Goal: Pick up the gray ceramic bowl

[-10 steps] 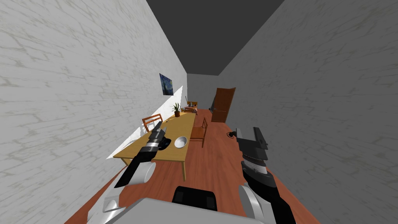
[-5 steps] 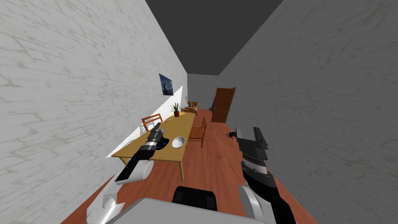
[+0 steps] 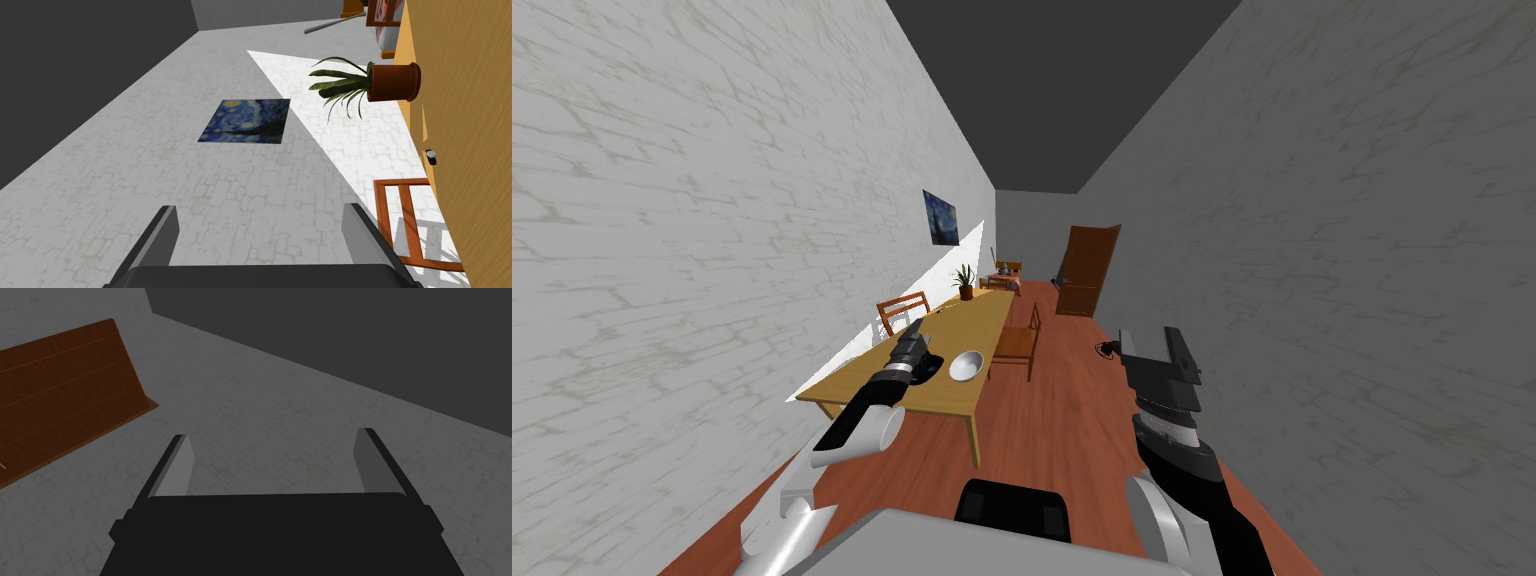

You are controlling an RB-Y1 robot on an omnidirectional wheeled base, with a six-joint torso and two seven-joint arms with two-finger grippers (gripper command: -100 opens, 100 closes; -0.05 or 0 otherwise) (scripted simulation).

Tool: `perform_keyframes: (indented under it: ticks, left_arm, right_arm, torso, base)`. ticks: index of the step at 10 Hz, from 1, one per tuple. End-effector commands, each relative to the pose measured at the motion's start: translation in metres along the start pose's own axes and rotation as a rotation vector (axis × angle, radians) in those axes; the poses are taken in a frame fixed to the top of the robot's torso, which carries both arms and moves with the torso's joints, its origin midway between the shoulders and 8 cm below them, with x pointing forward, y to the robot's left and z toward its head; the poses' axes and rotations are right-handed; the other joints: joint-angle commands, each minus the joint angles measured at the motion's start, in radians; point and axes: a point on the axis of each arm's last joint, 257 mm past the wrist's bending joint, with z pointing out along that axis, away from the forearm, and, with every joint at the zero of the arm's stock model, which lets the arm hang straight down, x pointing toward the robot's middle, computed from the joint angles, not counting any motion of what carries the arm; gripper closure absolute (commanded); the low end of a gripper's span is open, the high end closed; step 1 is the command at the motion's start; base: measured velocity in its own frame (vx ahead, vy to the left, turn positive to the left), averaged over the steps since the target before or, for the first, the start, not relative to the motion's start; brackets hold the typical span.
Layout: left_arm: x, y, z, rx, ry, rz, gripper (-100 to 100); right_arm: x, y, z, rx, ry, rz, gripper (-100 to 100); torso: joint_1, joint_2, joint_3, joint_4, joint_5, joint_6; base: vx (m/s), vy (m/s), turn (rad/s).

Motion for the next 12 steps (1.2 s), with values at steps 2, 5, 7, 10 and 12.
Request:
perform_keyframes:
  ticks: [2,5,7,10,12]
  left_arm:
    - [-0.014,0.027,0.006,-0.086,-0.027,0.004,-100]
    - [-0.022,0.049,0.007,-0.159,-0.042,0.006,-100]
    - [-0.029,0.068,0.007,-0.217,-0.055,0.008,-100]
    - [-0.041,0.102,0.005,-0.331,-0.075,0.014,-100]
    - [-0.045,0.122,0.002,-0.396,-0.081,0.017,-100]
  right_arm:
    - [0.0,0.0,0.0,0.0,0.0,0.0,0]
    - [0.0,0.0,0.0,0.0,0.0,0.0,0]
    - [0.0,0.0,0.0,0.0,0.0,0.0,0]
    - [0.0,0.0,0.0,0.0,0.0,0.0,0]
    - [0.0,0.0,0.0,0.0,0.0,0.0,0]
  torso:
    - [0.0,0.0,0.0,0.0,0.0,0.0]
    - [0.003,0.0,0.0,0.0,0.001,0.0]
    - [0.003,0.0,0.0,0.0,0.001,0.0]
    - [0.004,0.0,0.0,0.0,0.001,0.0]
    - [0.004,0.0,0.0,0.0,0.001,0.0]
  base:
    - [0.036,-0.096,0.032]
    - [0.028,-0.06,0.034]
    - [0.028,-0.062,0.039]
    - [0.037,-0.059,0.043]
    - [0.031,-0.052,0.04]
